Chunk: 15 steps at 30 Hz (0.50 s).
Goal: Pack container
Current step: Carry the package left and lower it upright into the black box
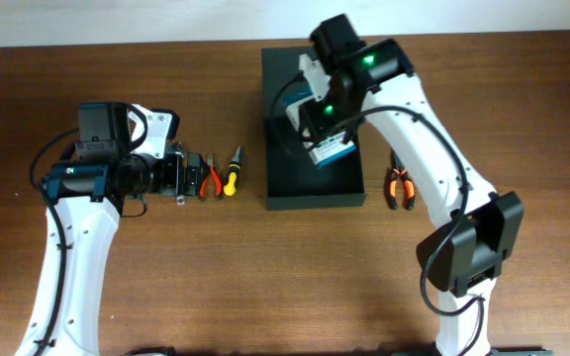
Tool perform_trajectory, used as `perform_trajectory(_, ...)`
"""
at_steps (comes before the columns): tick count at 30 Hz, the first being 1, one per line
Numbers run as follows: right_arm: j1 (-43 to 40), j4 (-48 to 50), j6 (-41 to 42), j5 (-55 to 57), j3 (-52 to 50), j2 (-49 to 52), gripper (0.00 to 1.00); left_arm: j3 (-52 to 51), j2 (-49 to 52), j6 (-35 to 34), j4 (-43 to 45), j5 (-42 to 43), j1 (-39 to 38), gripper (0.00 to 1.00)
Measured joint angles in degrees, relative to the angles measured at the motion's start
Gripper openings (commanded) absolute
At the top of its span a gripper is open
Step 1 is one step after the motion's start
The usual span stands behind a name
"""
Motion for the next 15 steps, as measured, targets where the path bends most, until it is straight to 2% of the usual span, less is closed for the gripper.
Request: perform_trajectory(15, 3.87, 2.95, 11.89, 1.64, -0.13, 0.0, 0.47, 0.0, 0.0, 0.0, 0.0, 0.0, 0.02, 0.99)
